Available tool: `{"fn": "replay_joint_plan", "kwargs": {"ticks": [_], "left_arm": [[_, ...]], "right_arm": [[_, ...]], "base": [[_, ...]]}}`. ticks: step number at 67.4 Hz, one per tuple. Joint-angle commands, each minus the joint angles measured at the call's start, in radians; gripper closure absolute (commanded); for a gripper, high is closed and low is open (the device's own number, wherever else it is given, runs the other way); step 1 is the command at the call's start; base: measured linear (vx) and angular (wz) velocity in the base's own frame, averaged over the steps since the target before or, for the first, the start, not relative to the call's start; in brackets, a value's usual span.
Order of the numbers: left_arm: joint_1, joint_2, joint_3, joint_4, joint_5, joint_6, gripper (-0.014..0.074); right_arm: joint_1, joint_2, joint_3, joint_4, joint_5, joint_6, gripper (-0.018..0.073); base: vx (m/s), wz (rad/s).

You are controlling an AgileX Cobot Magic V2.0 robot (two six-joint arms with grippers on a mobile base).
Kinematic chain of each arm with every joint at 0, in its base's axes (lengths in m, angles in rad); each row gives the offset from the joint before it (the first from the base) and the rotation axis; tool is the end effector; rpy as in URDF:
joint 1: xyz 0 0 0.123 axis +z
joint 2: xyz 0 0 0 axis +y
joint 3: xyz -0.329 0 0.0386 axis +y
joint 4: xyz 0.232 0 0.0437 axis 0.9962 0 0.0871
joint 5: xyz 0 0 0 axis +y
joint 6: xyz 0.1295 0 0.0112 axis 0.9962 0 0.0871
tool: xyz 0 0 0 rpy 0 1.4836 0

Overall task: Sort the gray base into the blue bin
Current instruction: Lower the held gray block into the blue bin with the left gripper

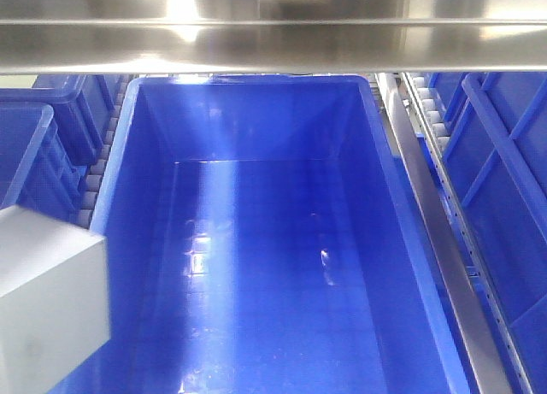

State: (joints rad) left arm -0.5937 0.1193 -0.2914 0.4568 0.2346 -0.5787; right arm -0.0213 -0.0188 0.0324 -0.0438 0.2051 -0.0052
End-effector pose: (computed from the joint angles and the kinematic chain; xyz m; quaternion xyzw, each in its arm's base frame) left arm 0.0308 -0.0047 0.2894 0.1212 0.6793 -0.2238 0.6883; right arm 0.0317 -0.0018 0.1788 -0.0071 0.7519 -0.0262 0.6587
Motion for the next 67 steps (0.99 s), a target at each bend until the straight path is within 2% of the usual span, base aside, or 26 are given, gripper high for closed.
{"fn": "replay_joint_plan", "kwargs": {"ticks": [1,15,25,36,42,58,67], "left_arm": [[-0.007,0.070,-0.031,-0.025,-0.177,-0.012,0.0601],[-0.007,0.330,-0.088,-0.024,-0.390,-0.012,0.0598],[-0.007,0.562,-0.212,-0.024,-0.392,-0.012,0.0595],[-0.010,0.786,-0.358,-0.025,-0.301,-0.012,0.0594],[-0.036,0.891,-0.434,-0.025,-0.251,-0.012,0.0594],[-0.087,1.182,-0.658,-0.023,0.049,-0.003,0.0591],[-0.105,1.290,-0.756,-0.023,0.099,-0.003,0.0591]], "right_arm": [[-0.007,-0.007,0.004,-0.009,-0.079,-0.007,0.0564],[-0.007,-0.007,0.004,-0.009,-0.079,-0.007,0.0564],[-0.007,-0.007,0.004,-0.009,-0.079,-0.007,0.0564],[-0.007,-0.007,0.004,-0.009,-0.079,-0.007,0.0564],[-0.007,-0.007,0.004,-0.009,-0.080,-0.007,0.0564],[-0.007,-0.007,0.004,-0.009,-0.081,-0.007,0.0564],[-0.007,-0.007,0.004,-0.009,-0.081,-0.007,0.0564]], "base": [[0.00,0.00],[0.00,0.00],[0.00,0.00],[0.00,0.00],[0.00,0.00],[0.00,0.00],[0.00,0.00]]}}
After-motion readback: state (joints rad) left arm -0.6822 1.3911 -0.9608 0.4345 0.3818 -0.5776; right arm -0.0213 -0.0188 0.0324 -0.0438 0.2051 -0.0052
